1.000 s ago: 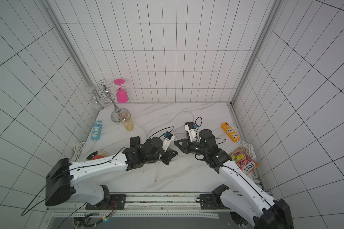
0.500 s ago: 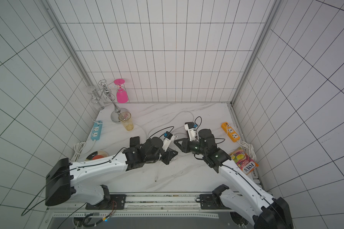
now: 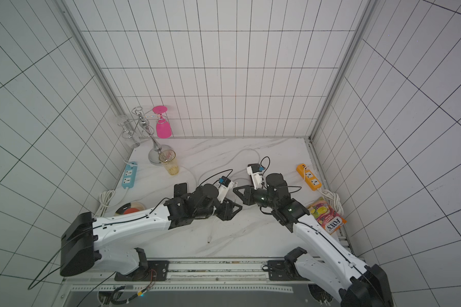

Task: Plug the charging cable into the phone
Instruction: Pick up the charging cable from the center of the board, then pick up the phone at the center of the board.

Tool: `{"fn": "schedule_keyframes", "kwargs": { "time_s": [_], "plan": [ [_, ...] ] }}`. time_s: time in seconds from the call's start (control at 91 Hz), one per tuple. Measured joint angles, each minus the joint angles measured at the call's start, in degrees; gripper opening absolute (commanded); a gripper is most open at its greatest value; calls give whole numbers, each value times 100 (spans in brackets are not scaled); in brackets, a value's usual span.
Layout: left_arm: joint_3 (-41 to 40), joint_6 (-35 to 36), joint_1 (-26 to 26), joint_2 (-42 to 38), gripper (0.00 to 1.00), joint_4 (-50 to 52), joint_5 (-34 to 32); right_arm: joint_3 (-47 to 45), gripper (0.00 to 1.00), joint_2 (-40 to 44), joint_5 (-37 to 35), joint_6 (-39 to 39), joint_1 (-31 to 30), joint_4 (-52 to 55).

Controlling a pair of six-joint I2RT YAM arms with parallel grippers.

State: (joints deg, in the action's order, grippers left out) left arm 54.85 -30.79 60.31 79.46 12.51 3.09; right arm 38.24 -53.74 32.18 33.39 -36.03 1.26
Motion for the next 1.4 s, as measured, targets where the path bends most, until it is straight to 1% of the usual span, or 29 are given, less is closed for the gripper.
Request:
{"fn": "schedule_keyframes", "kwargs": {
  "time_s": [0.088, 0.187, 0.286, 0.352, 0.44, 0.517, 0.55, 0.627, 0.759, 0.945, 1.077, 1.209, 1.396],
  "plan": [
    [0, -203, -17, -234, 98, 302, -254, 0, 0, 127, -7, -173, 0, 42],
    [-2, -566, -125, -772, 99, 745, -713, 0, 0, 280, -70, -363, 4, 210],
    [-7, -1102, -448, -1436, 98, 1261, -1274, 0, 0, 450, -212, -505, 79, 485],
    [-42, -1499, -929, -1792, 99, 1646, -1460, 0, 0, 584, -293, -568, 166, 693],
    [-232, -1941, -1895, -2079, 98, 2199, -1523, 0, 0, 785, -358, -623, 278, 949],
    [-509, -2085, -2588, -2124, 98, 2614, -1513, 0, 0, 935, -396, -678, 308, 1141],
    [-601, -2087, -2769, -2083, 99, 2791, -1508, 0, 0, 977, -396, -695, 308, 1207],
    [-643, -2059, -3003, -1797, 98, 3204, -1561, 0, 0, 1008, -393, -732, 308, 1351],
    [-387, -2022, -3150, -1010, 98, 3539, -1696, 0, 0, 997, -389, -752, 308, 1504],
    [81, -1958, -3744, 57, 98, 3515, -1364, 0, 0, 960, -367, -752, 308, 1541],
    [509, -1718, -4070, 994, 98, 3515, -999, 0, 0, 946, -339, -750, 308, 1543],
    [938, -1370, -4111, 1749, 98, 3598, -793, -31, 0, 957, -315, -745, 308, 1537],
    [1303, -841, -4103, 2229, 98, 3746, -629, -157, 0, 1008, -306, -743, 308, 1543]
  ]
}}
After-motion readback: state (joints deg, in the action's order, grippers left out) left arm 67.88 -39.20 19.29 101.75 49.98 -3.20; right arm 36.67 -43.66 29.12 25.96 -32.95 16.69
